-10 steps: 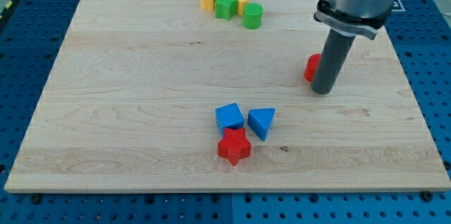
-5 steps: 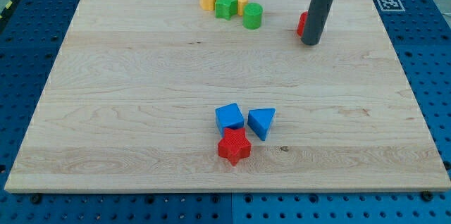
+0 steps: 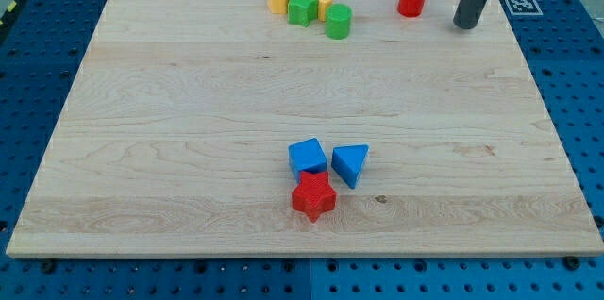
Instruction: Push the red circle to the top of the yellow heart
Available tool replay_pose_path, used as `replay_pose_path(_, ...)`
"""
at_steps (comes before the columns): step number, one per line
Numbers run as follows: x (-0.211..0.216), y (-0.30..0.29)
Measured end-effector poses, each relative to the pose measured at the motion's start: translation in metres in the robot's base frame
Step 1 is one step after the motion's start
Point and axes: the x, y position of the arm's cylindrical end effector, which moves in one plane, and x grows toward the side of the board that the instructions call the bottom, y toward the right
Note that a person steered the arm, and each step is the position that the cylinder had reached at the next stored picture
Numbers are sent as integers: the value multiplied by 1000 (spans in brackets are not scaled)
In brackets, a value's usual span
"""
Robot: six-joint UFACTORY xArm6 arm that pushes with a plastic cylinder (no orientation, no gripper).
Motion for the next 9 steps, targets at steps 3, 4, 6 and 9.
replay_pose_path(3, -23, -9)
replay_pose_path(4, -23, -32)
replay_pose_path(6, -41, -107)
replay_pose_path(9, -64, -138)
